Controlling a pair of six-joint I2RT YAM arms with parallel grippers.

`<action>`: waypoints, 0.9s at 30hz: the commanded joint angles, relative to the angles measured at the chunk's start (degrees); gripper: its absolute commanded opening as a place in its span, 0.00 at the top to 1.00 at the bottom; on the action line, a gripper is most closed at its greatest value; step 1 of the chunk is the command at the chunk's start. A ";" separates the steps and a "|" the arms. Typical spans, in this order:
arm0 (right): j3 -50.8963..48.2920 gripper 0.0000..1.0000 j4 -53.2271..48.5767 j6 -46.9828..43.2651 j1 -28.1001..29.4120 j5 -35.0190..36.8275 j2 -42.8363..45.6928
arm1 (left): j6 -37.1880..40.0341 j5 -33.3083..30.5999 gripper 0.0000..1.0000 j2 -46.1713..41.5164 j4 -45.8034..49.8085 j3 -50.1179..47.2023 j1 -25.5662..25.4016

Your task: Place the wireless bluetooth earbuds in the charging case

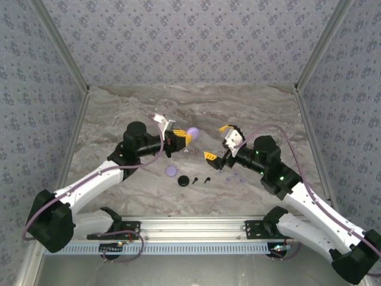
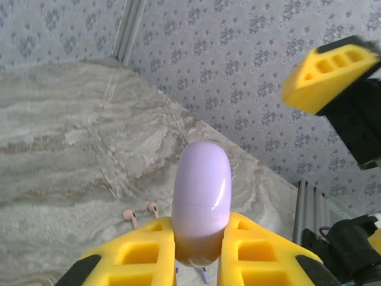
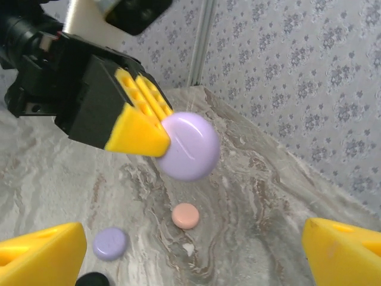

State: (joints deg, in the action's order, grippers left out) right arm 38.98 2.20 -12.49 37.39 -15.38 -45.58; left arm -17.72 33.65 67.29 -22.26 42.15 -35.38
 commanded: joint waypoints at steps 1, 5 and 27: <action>-2.10 0.05 9.99 10.29 -1.00 -2.90 -0.09 | 6.42 2.87 0.85 -1.99 -4.02 -0.05 -0.47; 0.07 0.09 10.26 9.85 -1.02 -4.97 -3.78 | 8.06 3.60 0.86 -2.69 -2.25 0.46 -0.46; 10.18 0.33 8.60 7.75 -2.20 -4.22 -16.14 | 10.59 4.54 0.89 -4.01 0.83 0.69 -0.72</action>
State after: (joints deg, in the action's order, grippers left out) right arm 46.57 11.29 -4.29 36.05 -19.66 -61.10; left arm -8.56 36.27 64.86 -21.04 42.11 -35.68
